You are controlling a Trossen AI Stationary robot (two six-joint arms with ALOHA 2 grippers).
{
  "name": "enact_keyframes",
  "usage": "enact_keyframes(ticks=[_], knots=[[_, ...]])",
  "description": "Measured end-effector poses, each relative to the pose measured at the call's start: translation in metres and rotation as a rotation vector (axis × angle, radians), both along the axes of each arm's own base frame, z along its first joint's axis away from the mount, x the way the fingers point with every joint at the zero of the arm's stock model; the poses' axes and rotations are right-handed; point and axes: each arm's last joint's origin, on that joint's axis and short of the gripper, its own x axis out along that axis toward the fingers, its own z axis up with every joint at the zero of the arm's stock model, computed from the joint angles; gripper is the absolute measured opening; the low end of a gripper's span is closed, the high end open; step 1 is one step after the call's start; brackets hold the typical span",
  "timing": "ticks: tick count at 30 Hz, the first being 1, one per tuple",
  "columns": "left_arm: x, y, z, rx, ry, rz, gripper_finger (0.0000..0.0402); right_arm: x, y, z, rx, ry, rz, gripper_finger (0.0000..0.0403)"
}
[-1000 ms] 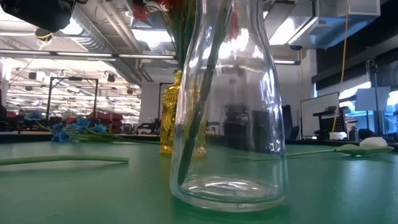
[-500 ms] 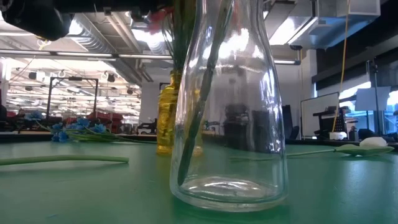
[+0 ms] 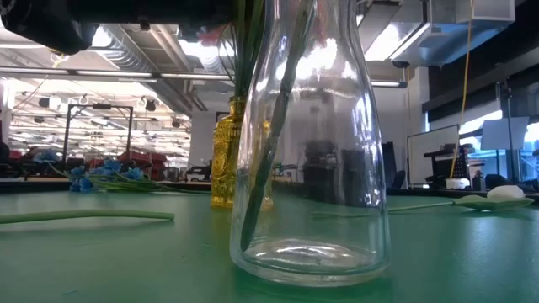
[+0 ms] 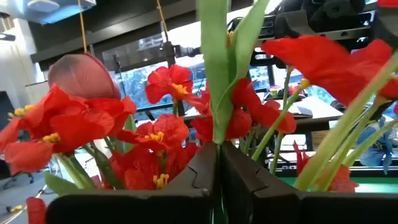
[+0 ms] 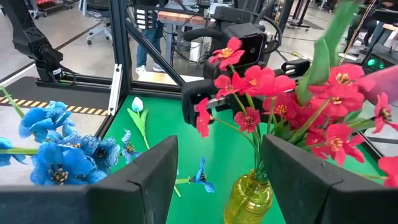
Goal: Sort flowers into vase by color
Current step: Put the dark red tulip into the yellow vase, then put the left white tulip into the transparent vase
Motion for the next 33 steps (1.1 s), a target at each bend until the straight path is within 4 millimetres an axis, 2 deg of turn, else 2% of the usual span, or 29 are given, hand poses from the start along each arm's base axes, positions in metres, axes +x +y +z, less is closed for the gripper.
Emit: enact_keyframes(ticks=[7, 17, 27, 33], knots=[[-0.006, -0.008, -0.002, -0.010, 0.042, 0.131, 0.0069, 0.000, 0.000, 0.000, 0.000, 0.000, 0.000, 0.0230], [-0.019, -0.032, -0.007, -0.014, 0.119, 0.250, 0.0136, 0.000, 0.000, 0.000, -0.001, 0.000, 0.000, 0.0230], [-0.038, -0.058, -0.010, -0.019, 0.174, 0.327, 0.0168, 0.000, 0.000, 0.000, -0.001, 0.000, 0.000, 0.0230], [-0.061, -0.076, 0.010, -0.092, 0.126, 0.278, 0.0170, 0.000, 0.000, 0.000, -0.004, 0.005, 0.000, 0.0230]])
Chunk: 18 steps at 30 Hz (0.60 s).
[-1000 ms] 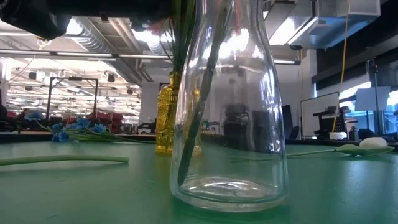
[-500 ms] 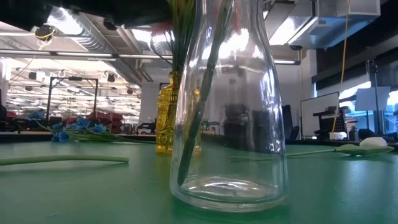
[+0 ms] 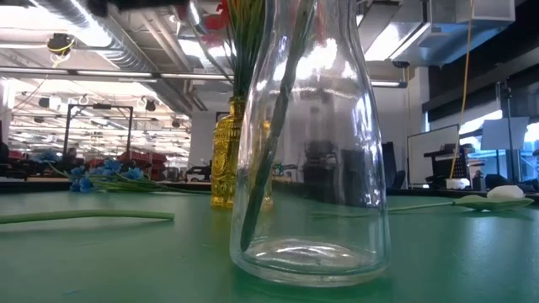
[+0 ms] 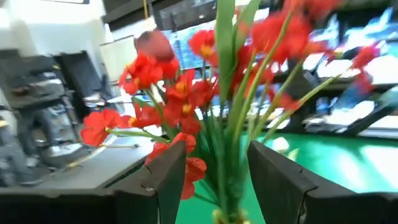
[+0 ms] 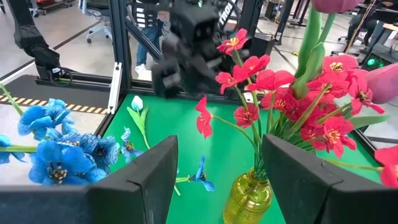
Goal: Sort flowers into vase by color
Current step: Put the left white tulip into the transparent vase
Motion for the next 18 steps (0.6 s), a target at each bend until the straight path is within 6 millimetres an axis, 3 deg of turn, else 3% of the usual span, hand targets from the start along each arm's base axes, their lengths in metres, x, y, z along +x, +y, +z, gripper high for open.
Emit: enact_keyframes(ticks=[4, 8, 13, 18], knots=[[-0.023, -0.017, 0.015, -0.097, -0.076, -0.106, 0.0170, 0.000, 0.000, -0.001, -0.005, 0.008, 0.000, 0.0230], [-0.043, -0.033, 0.018, -0.168, -0.097, -0.208, 0.0170, 0.000, 0.000, -0.002, -0.009, 0.019, -0.001, 0.0230], [-0.053, -0.043, 0.006, -0.229, -0.072, -0.288, 0.0170, -0.002, -0.001, -0.005, -0.007, 0.053, -0.004, 0.0230], [-0.046, -0.042, -0.016, -0.384, 0.028, -0.480, 0.0170, -0.016, -0.009, -0.009, 0.071, 0.172, -0.006, 0.0230]])
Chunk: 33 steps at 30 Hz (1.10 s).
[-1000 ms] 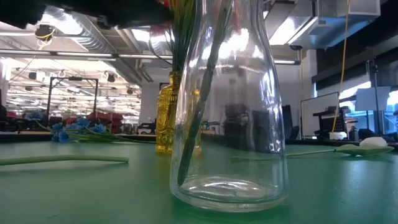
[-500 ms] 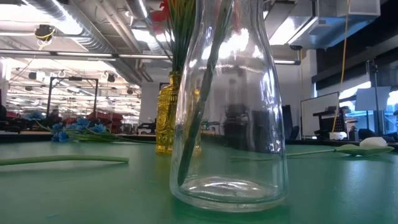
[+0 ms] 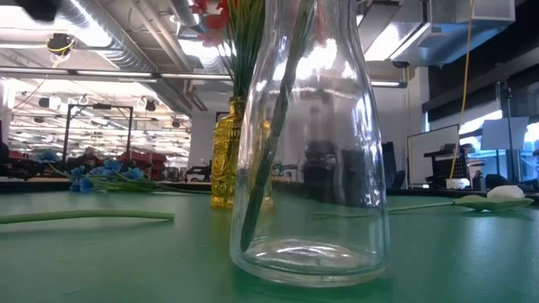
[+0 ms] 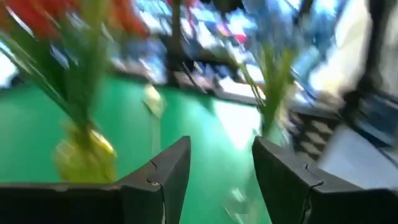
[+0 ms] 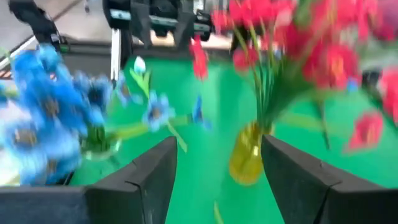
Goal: Sort flowers into vase by color
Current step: Put the left white tulip into the transparent vase
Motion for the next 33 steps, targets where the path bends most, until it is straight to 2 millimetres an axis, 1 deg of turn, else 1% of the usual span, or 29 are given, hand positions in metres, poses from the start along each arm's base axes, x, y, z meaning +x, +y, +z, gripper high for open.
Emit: enact_keyframes(ticks=[2, 4, 8, 12, 16, 18, 20, 23, 26, 30, 33], knots=[[0.004, 0.005, -0.012, -0.051, 0.102, -0.065, 0.0170, -0.005, -0.003, -0.004, 0.036, 0.062, -0.016, 0.0230], [0.006, 0.011, -0.023, -0.113, 0.208, -0.088, 0.0170, -0.010, -0.006, -0.009, 0.063, 0.133, -0.034, 0.0230], [0.008, 0.020, -0.037, -0.227, 0.390, -0.126, 0.0170, -0.019, -0.010, -0.021, 0.090, 0.287, -0.086, 0.0230], [0.010, 0.024, -0.043, -0.352, 0.539, -0.216, 0.0169, -0.026, -0.015, -0.029, 0.114, 0.389, -0.157, 0.0230], [0.007, 0.024, -0.048, -0.493, 0.708, -0.291, 0.0164, -0.028, -0.016, -0.031, 0.138, 0.417, -0.174, 0.0230], [0.001, 0.024, -0.050, -0.549, 0.848, -0.289, 0.0157, -0.028, -0.016, -0.031, 0.139, 0.416, -0.174, 0.0230], [-0.005, 0.023, -0.051, -0.585, 0.996, -0.251, 0.0151, -0.028, -0.016, -0.031, 0.139, 0.416, -0.174, 0.0230], [-0.013, 0.020, -0.045, -0.599, 1.148, -0.201, 0.0144, -0.028, -0.016, -0.031, 0.138, 0.413, -0.177, 0.0230], [-0.014, 0.010, -0.032, -0.598, 1.172, -0.222, 0.0143, -0.028, -0.016, -0.031, 0.136, 0.410, -0.181, 0.0230], [-0.014, -0.003, -0.016, -0.587, 1.114, -0.253, 0.0143, -0.028, -0.016, -0.031, 0.137, 0.409, -0.181, 0.0230], [-0.019, -0.010, -0.017, -0.533, 1.115, -0.238, 0.0143, -0.027, -0.016, -0.030, 0.138, 0.407, -0.181, 0.0230]])
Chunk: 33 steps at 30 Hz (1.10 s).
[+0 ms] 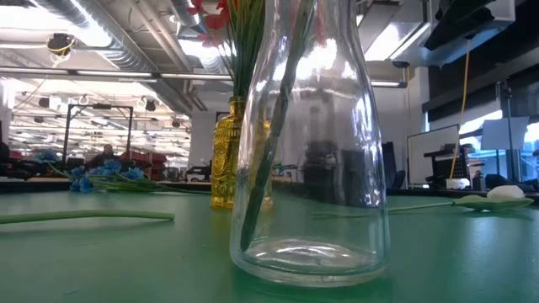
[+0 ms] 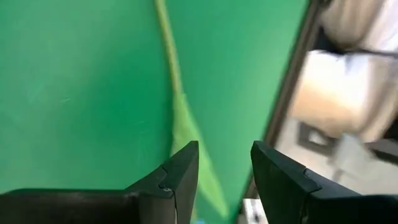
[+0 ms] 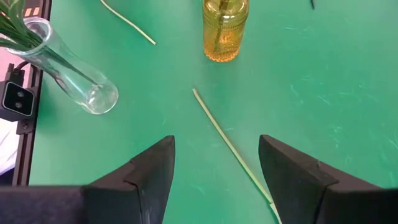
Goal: Sort flowers into vase by color
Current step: Put the left white tulip into the transparent vase
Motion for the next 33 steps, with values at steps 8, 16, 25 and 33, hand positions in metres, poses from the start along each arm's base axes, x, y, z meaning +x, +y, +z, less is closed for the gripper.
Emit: enact_keyframes(ticks=[8, 16, 25, 33], knots=[[-0.002, -0.014, -0.032, 0.108, 0.108, -0.058, 0.0143, 0.000, 0.000, 0.000, 0.000, -0.003, -0.001, 0.0230], [0.006, -0.021, -0.048, 0.150, 0.168, -0.084, 0.0143, 0.000, 0.000, 0.000, -0.007, -0.008, -0.007, 0.0230], [0.018, -0.007, -0.054, 0.181, 0.225, -0.058, 0.0133, 0.000, 0.000, 0.000, -0.011, -0.010, -0.010, 0.0230], [0.032, 0.011, -0.056, 0.201, 0.251, -0.081, 0.0034, 0.000, 0.000, 0.000, -0.013, -0.010, -0.008, 0.0230]])
